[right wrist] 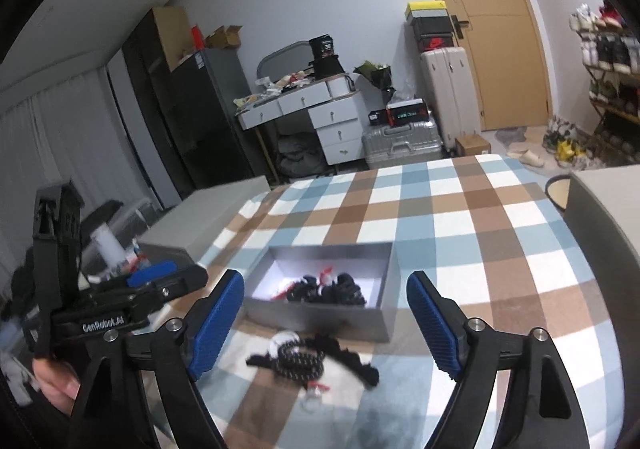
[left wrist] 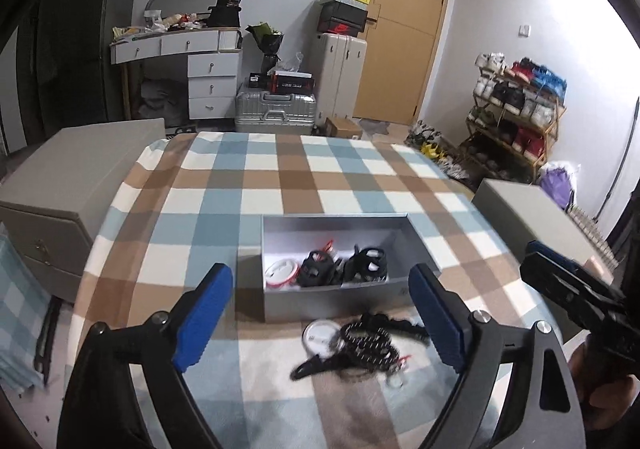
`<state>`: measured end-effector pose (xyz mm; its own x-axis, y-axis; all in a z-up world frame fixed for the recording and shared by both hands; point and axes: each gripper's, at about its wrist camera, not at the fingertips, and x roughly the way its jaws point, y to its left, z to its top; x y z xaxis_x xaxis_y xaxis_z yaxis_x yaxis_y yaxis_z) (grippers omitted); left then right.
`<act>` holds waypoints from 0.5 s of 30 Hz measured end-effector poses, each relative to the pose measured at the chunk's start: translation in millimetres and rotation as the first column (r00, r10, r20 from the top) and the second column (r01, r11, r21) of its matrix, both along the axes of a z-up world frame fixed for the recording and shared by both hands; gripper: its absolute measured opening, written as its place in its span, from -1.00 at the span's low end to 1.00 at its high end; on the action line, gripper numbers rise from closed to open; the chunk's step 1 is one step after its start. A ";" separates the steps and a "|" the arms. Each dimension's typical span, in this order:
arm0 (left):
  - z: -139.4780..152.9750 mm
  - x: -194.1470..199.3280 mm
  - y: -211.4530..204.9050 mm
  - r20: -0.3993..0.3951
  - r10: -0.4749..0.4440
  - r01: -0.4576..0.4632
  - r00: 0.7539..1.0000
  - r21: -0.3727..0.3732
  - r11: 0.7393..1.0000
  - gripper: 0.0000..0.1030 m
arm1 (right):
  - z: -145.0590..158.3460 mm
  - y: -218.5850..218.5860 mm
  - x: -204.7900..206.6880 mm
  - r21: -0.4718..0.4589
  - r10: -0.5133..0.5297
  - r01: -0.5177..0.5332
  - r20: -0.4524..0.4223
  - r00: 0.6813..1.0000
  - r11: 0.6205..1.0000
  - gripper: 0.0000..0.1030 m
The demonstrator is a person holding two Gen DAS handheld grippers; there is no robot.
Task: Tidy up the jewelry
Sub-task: 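Withdraw both grippers from the box back over the remaining items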
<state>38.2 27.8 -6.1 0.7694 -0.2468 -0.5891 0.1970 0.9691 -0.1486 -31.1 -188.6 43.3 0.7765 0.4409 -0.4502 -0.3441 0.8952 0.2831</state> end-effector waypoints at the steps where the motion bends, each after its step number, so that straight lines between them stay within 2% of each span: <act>1: -2.6 -3.9 1.7 -0.004 0.003 -0.003 1.000 0.000 1.000 0.70 | -3.7 1.6 -3.6 -0.016 0.002 -0.002 0.004 1.000 1.000 0.64; 3: -8.3 -8.8 5.0 -0.017 0.009 -0.009 1.000 -0.009 1.000 0.71 | -12.3 3.5 -9.9 -0.033 0.016 -0.016 -0.001 1.000 0.999 0.68; 6: -23.2 -15.5 11.8 -0.069 0.021 -0.024 0.997 -0.040 0.999 0.71 | -31.4 8.4 -16.7 -0.041 0.039 -0.041 -0.048 0.998 0.998 0.68; 8: -29.1 -23.5 13.2 -0.075 0.026 -0.030 0.997 -0.056 0.998 0.71 | -45.3 13.2 -20.2 -0.049 0.051 -0.055 -0.083 0.995 0.997 0.68; 12: -37.9 -33.5 14.9 -0.078 0.052 -0.054 0.996 -0.027 0.998 0.71 | -72.6 30.4 -21.4 -0.080 0.099 -0.113 -0.158 0.982 0.990 0.67; 15: -45.9 -34.7 22.8 -0.108 0.058 -0.063 0.992 -0.043 0.997 0.71 | -83.1 41.1 -21.2 -0.112 0.117 -0.137 -0.173 0.978 0.984 0.67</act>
<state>3.6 50.6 -51.9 0.7168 -0.2311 -0.6578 0.1191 0.9702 -0.2111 -52.3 -147.6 -39.8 0.6285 0.4643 -0.6241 -0.4149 0.8788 0.2359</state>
